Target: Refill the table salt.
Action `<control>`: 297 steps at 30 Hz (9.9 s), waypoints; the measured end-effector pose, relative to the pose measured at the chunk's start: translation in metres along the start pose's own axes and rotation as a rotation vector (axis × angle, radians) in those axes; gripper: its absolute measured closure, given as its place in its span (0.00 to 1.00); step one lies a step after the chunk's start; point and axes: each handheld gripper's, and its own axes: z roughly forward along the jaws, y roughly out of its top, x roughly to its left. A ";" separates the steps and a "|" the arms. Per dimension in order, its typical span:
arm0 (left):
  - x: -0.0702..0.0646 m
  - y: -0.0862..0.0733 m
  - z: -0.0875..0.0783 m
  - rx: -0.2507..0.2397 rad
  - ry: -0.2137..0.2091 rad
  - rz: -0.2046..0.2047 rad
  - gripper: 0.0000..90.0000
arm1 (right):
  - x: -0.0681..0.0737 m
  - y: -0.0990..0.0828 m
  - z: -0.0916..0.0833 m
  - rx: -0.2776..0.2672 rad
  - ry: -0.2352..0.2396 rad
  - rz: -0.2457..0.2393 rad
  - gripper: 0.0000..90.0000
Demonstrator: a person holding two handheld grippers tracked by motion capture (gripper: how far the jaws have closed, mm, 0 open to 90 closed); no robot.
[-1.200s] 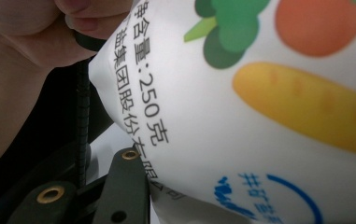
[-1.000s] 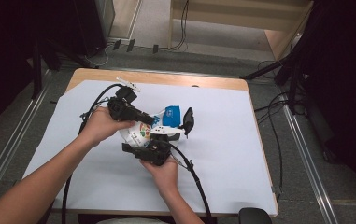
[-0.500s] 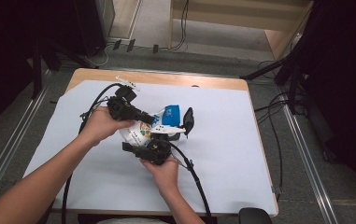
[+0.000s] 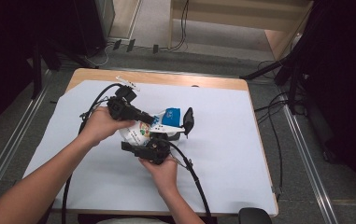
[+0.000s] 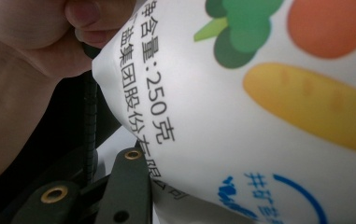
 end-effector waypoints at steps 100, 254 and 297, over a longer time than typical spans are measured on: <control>-0.001 -0.001 -0.001 -0.026 0.007 -0.007 0.93 | 0.002 0.003 0.002 -0.002 0.012 -0.015 0.77; -0.004 -0.003 -0.004 -0.033 -0.004 -0.018 0.94 | -0.001 0.010 -0.004 0.006 0.068 0.015 0.80; -0.001 -0.002 -0.007 -0.049 0.006 -0.032 0.94 | -0.001 0.013 -0.002 -0.005 0.084 0.052 0.80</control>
